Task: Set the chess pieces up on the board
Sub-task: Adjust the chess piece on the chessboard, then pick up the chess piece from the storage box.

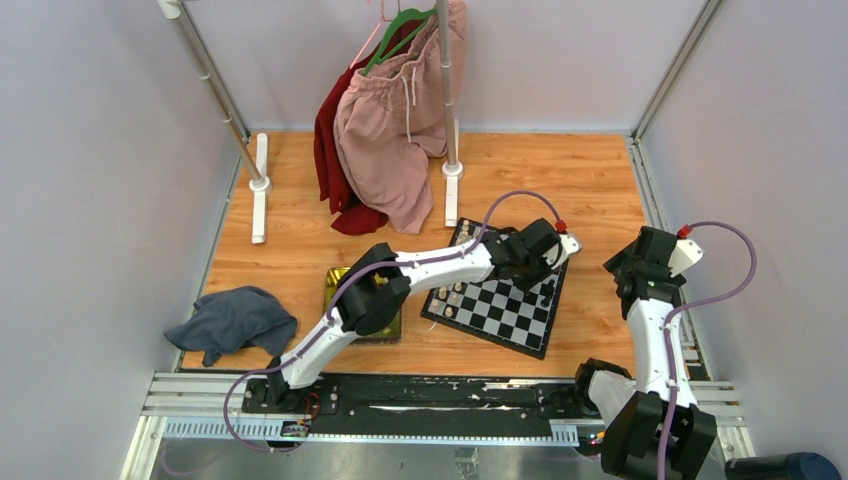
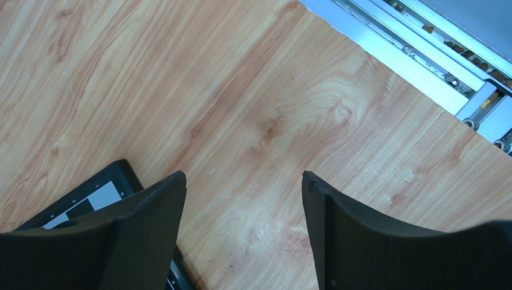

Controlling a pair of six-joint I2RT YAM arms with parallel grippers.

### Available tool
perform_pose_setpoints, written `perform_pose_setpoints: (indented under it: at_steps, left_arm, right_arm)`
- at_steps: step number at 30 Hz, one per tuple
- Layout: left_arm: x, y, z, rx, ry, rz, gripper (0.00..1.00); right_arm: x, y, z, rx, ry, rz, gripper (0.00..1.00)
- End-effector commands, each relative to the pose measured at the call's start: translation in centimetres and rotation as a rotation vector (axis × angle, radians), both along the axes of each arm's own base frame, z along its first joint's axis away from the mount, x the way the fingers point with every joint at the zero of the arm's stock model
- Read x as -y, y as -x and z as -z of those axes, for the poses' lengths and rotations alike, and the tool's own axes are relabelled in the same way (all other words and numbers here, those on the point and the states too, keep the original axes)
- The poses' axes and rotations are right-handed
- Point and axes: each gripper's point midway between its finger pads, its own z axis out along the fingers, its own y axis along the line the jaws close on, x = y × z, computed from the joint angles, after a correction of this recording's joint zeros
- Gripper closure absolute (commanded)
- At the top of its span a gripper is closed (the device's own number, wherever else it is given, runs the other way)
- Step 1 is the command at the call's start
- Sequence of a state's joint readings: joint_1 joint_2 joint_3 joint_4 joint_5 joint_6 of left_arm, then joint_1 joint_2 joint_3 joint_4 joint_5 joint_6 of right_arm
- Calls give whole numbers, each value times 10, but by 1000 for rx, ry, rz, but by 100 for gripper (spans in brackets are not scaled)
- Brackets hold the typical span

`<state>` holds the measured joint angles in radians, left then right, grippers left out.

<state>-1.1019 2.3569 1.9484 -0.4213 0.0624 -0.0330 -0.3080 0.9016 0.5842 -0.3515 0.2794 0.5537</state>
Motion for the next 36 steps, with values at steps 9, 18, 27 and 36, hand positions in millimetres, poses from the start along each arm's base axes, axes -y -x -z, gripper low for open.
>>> perform_pose_setpoints:
  at_steps: [9, 18, 27, 36]
  left_arm:
    - [-64, -12, -95, 149, -53, -143, 100]
    - [-172, 6, -187, 244, 17, -401, 34]
    - [-283, 47, -154, 179, -24, -681, 13]
    - [-336, 49, -112, 149, -98, -911, 7]
  right_arm:
    - [0, -7, -27, 21, 13, -24, 26]
    - [-16, -15, -37, 61, -28, -88, 25]
    - [-45, -15, -37, 24, 6, -220, 24]
    - [-71, -16, -35, -44, 56, -331, 24]
